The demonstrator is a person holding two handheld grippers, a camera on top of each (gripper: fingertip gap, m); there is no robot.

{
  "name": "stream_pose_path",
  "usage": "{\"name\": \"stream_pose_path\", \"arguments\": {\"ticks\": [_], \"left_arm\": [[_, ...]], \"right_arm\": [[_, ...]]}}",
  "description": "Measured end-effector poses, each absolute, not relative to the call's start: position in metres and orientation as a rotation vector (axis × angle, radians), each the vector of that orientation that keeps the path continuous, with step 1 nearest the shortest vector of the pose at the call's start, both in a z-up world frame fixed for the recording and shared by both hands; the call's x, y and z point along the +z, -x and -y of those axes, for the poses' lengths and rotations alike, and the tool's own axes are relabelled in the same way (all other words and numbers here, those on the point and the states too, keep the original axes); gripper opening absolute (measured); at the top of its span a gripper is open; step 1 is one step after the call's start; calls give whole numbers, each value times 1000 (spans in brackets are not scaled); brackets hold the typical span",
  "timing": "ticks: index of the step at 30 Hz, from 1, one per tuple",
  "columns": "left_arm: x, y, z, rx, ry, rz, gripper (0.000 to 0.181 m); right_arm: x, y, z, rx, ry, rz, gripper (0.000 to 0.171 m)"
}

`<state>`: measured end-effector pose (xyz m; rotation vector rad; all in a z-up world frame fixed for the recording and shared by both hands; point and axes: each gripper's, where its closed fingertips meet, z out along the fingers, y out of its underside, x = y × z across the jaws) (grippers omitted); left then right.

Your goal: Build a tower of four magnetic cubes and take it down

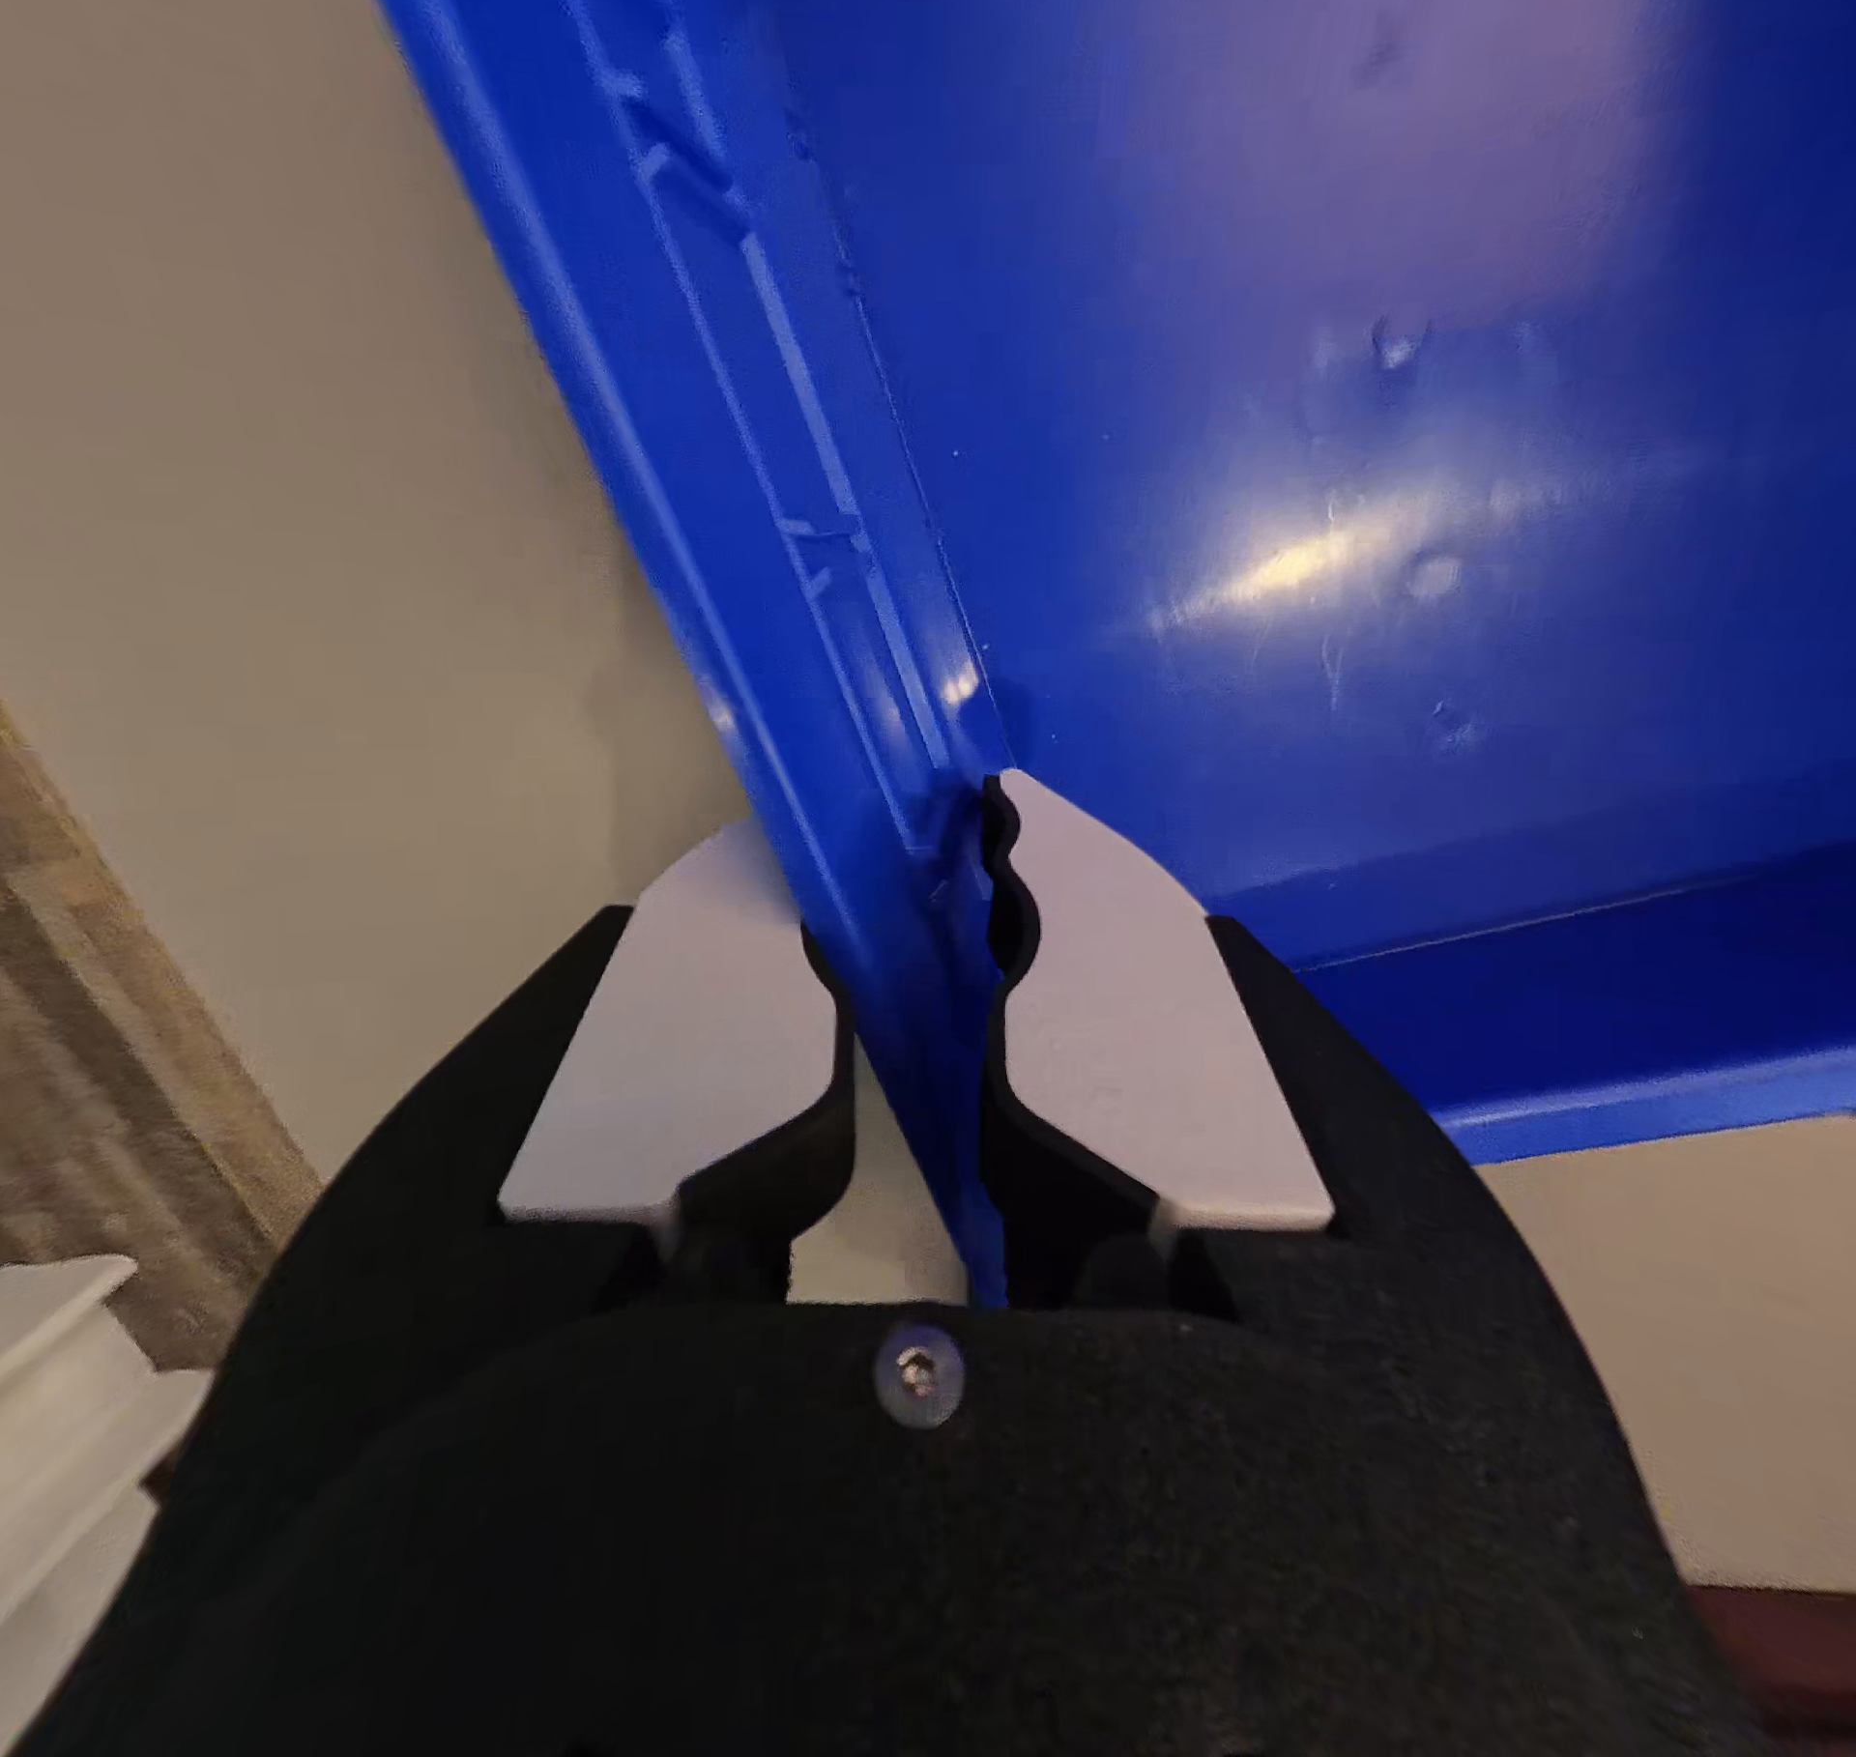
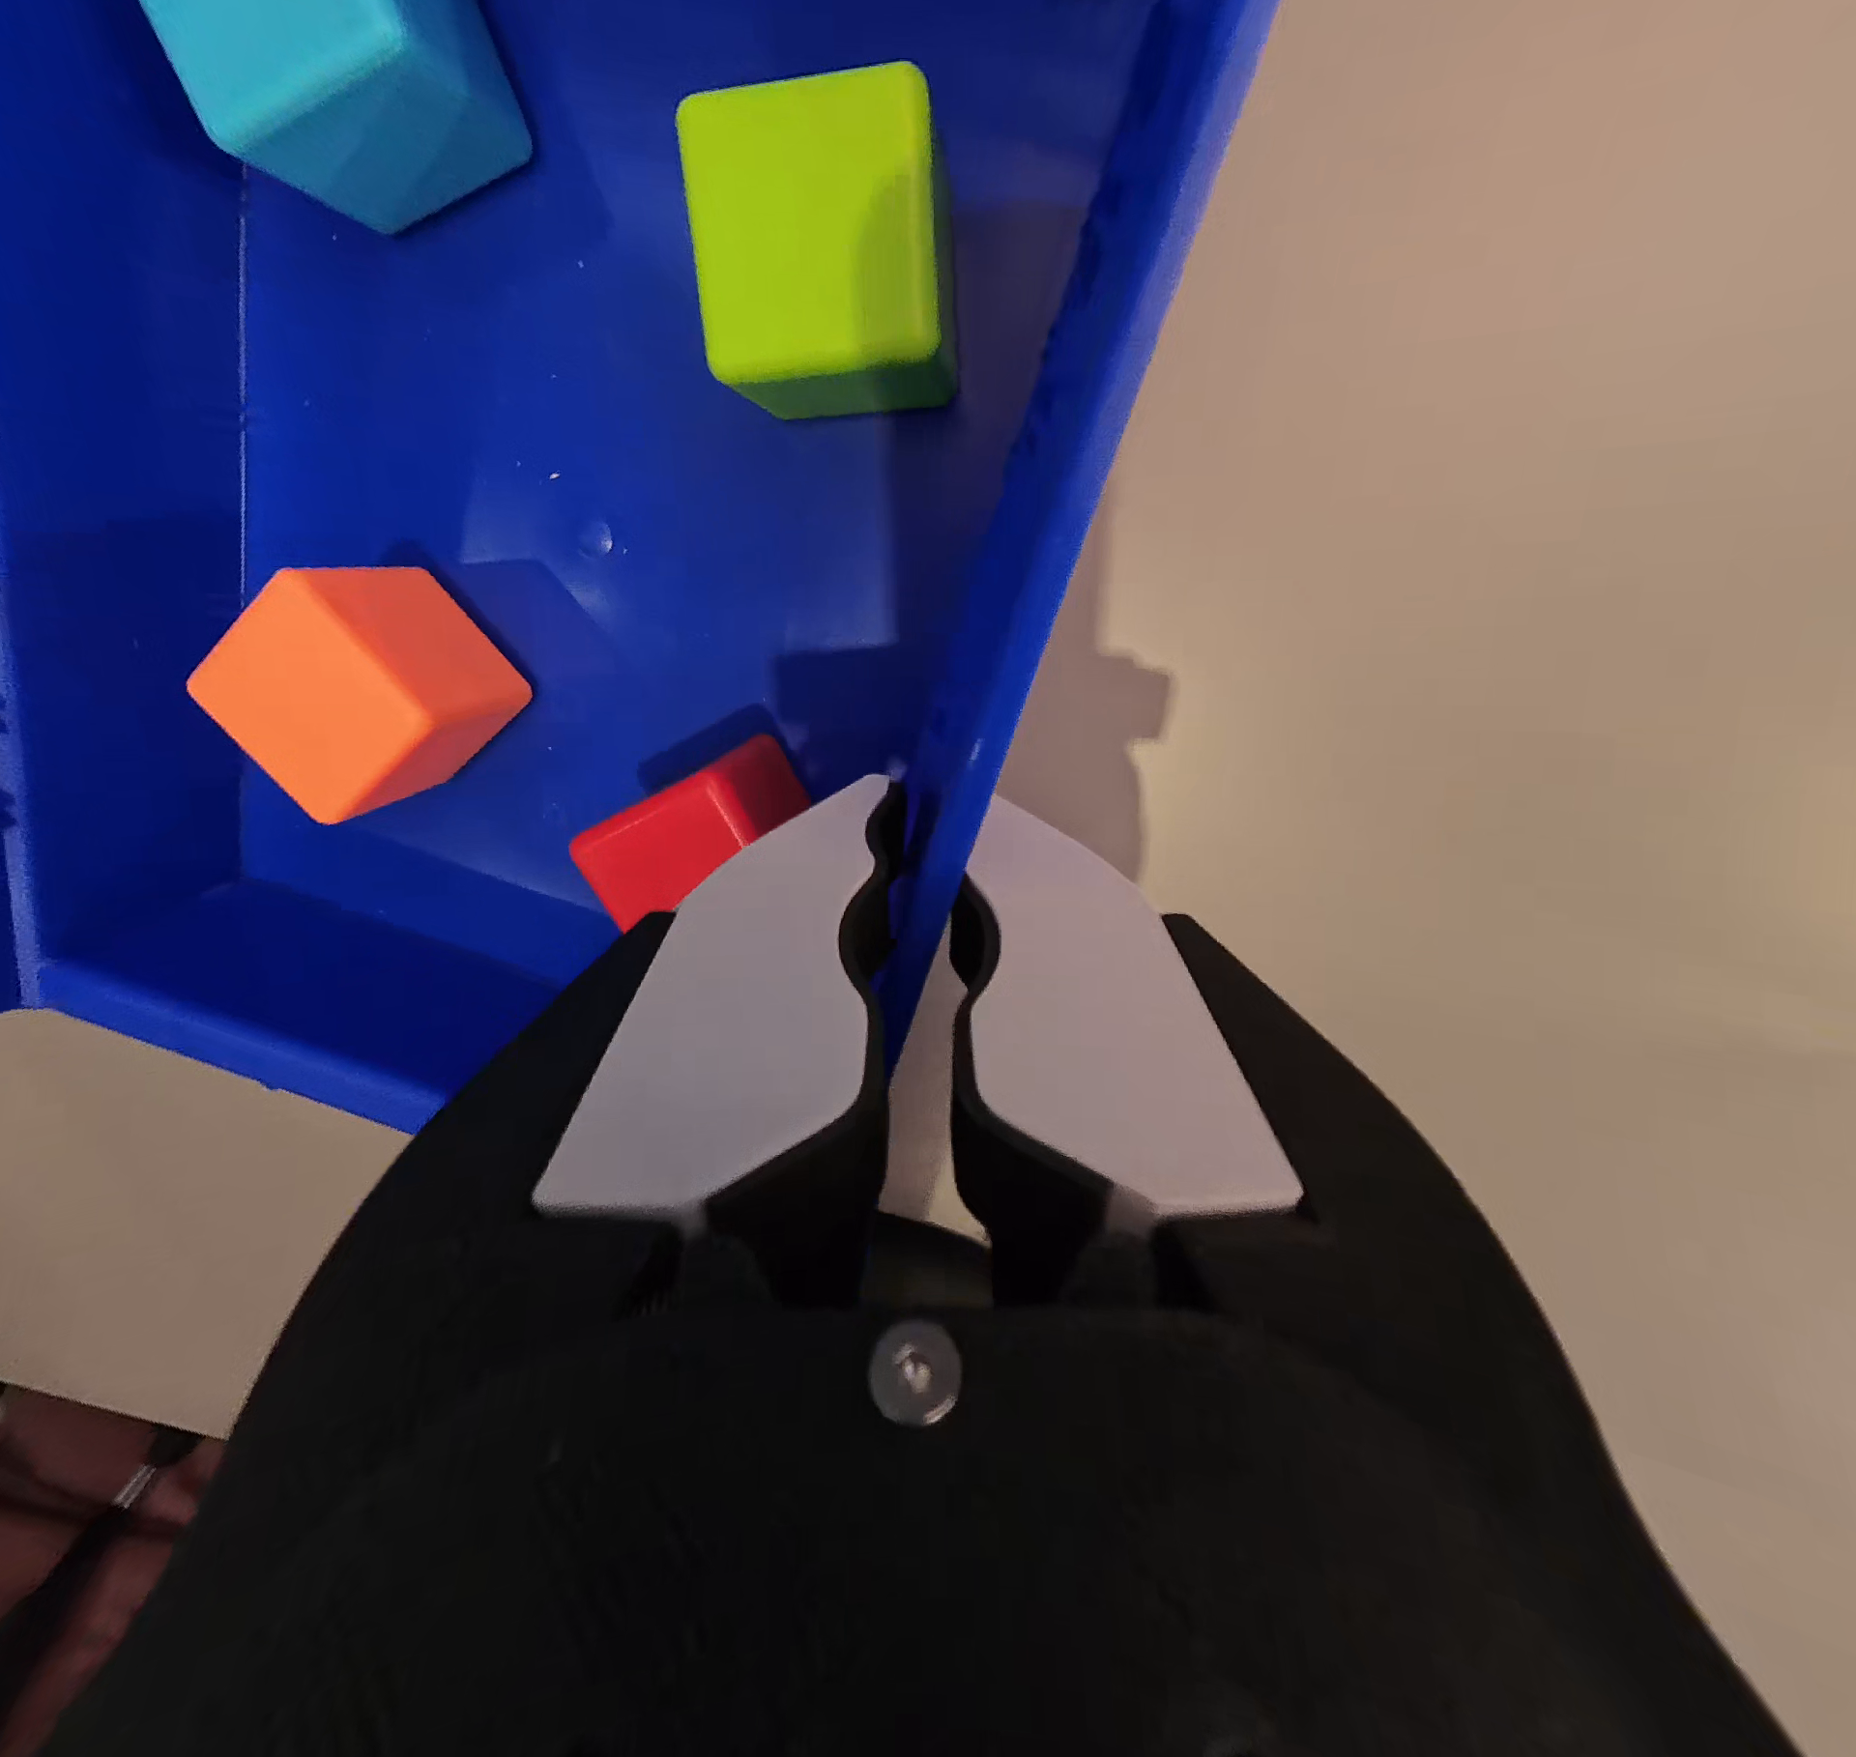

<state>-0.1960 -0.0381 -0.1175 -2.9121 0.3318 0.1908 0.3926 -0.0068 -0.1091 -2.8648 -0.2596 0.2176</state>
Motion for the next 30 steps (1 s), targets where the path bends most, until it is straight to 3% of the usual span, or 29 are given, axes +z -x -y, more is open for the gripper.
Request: {"name": "stream_pose_path", "arguments": {"ticks": [11,14,16,24,30], "left_arm": [[-120,110,35,340,2833,-656,45],[-120,95,37,372,2805,-728,47],[-121,91,37,443,2786,-776,52],[-120,52,39,217,2748,-804,47],[-116,21,40,55,2660,-923,62]], "right_arm": [[-109,-328,9,158,2856,476,9],[-115,-331,-6,27,2800,530,25],[-122,-332,-9,-3,2816,527,26],[-126,-361,-7,29,2873,441,18],[-136,-377,2,221,2957,334,12]]}}
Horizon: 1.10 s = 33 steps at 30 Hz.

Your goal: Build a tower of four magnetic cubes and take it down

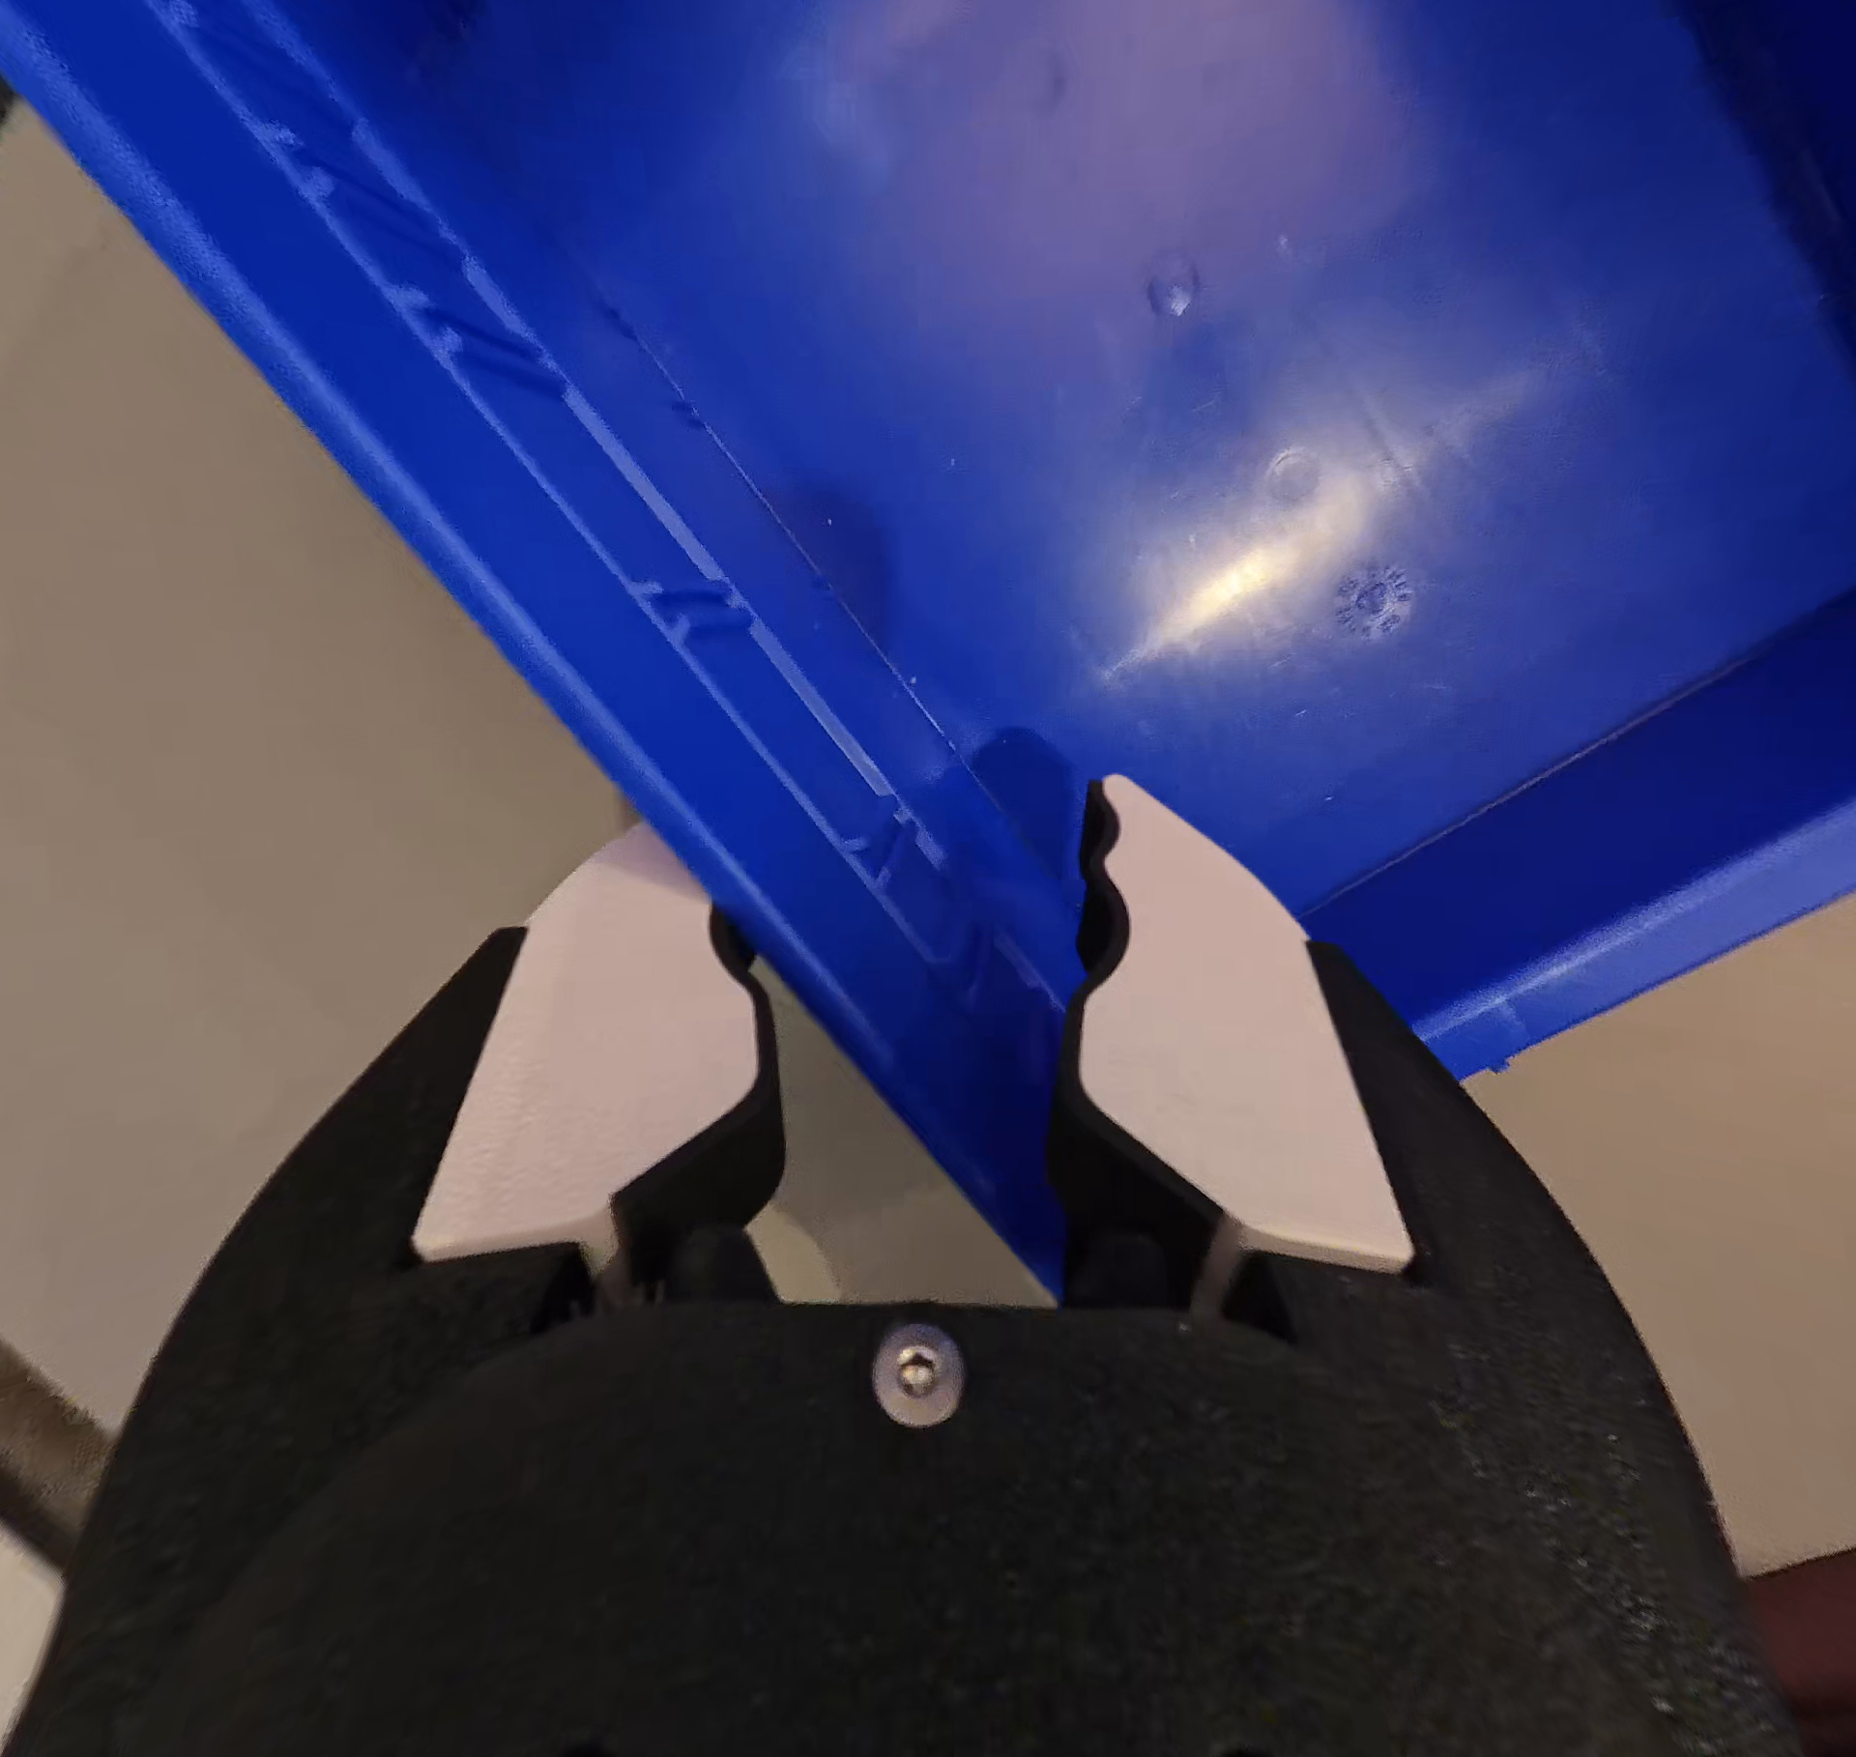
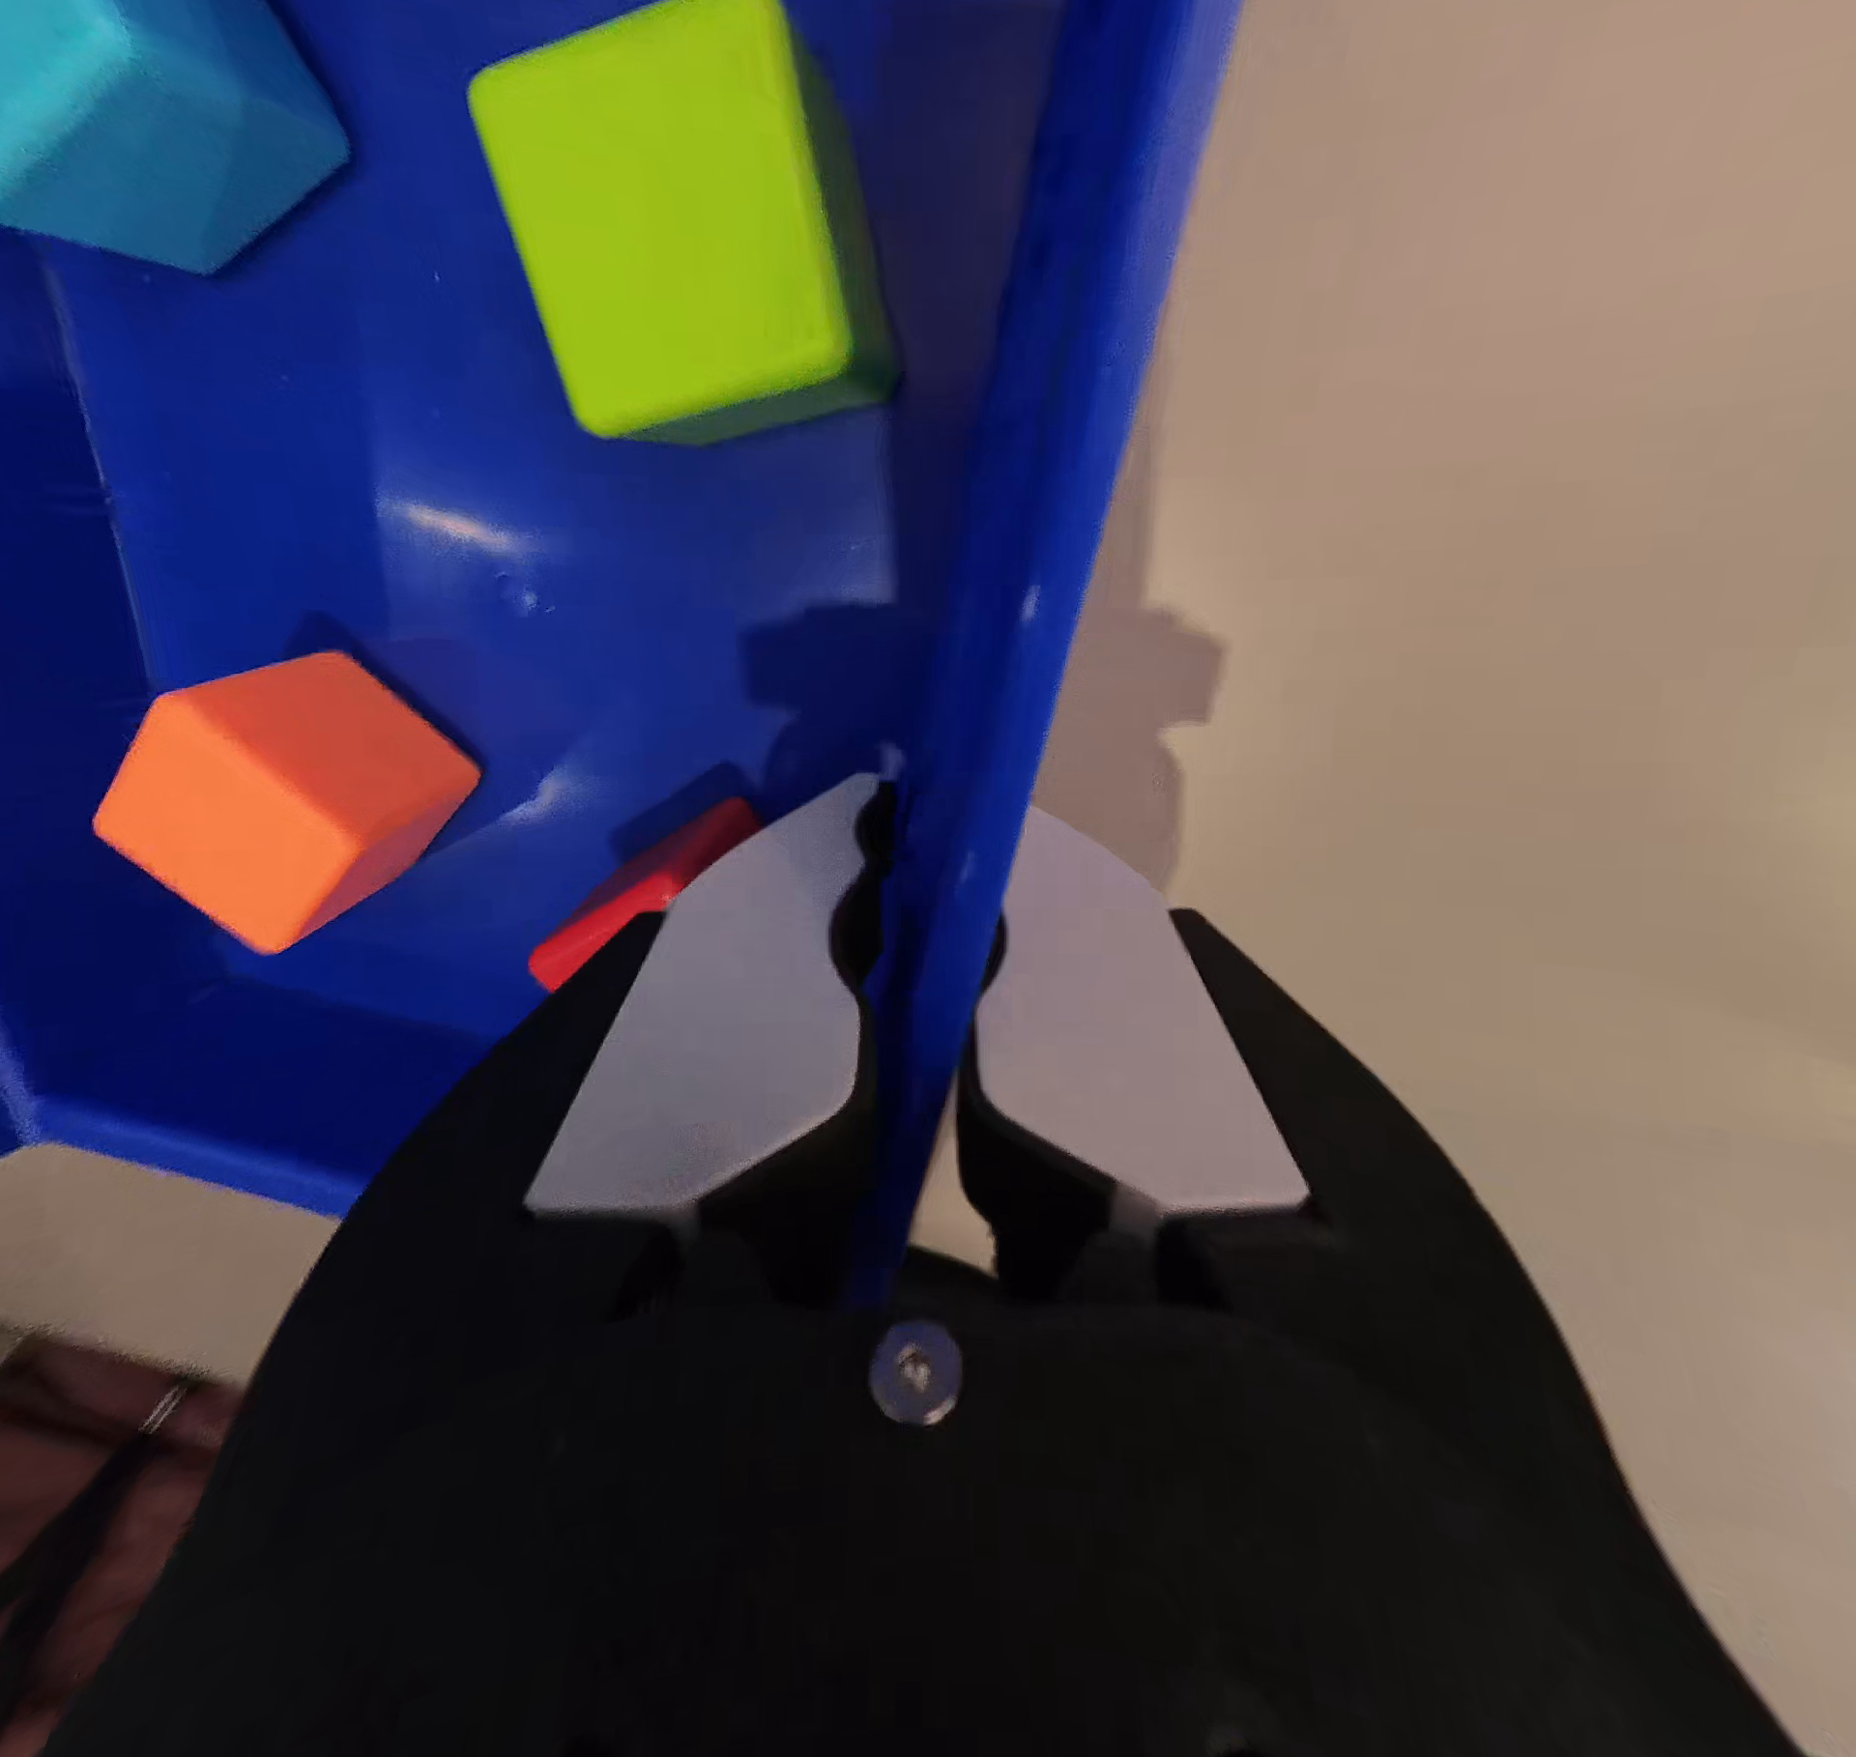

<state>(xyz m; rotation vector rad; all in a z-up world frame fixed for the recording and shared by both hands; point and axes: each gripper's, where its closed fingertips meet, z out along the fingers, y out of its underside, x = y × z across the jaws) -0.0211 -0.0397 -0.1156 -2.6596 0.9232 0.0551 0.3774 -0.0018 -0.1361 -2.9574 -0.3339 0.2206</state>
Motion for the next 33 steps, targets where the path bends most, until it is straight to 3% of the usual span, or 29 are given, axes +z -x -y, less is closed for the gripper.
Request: {"name": "stream_pose_path", "arguments": {"ticks": [6,10,14,16,22,33], "left_arm": [[-40,23,33,-150,2420,-786,65],[22,82,14,201,2207,-480,83],[74,143,4,585,1930,-269,75],[79,167,6,696,1901,-221,70],[63,192,6,755,2003,-198,79],[44,219,8,548,2132,-173,80]], "right_arm": [[-138,-376,3,259,2982,333,8],[-138,-376,4,232,2993,326,8],[-139,-377,9,258,3023,296,8],[-139,-377,12,248,3075,306,8],[-139,-383,7,303,3083,338,7],[-137,-418,10,310,3095,267,7]]}}
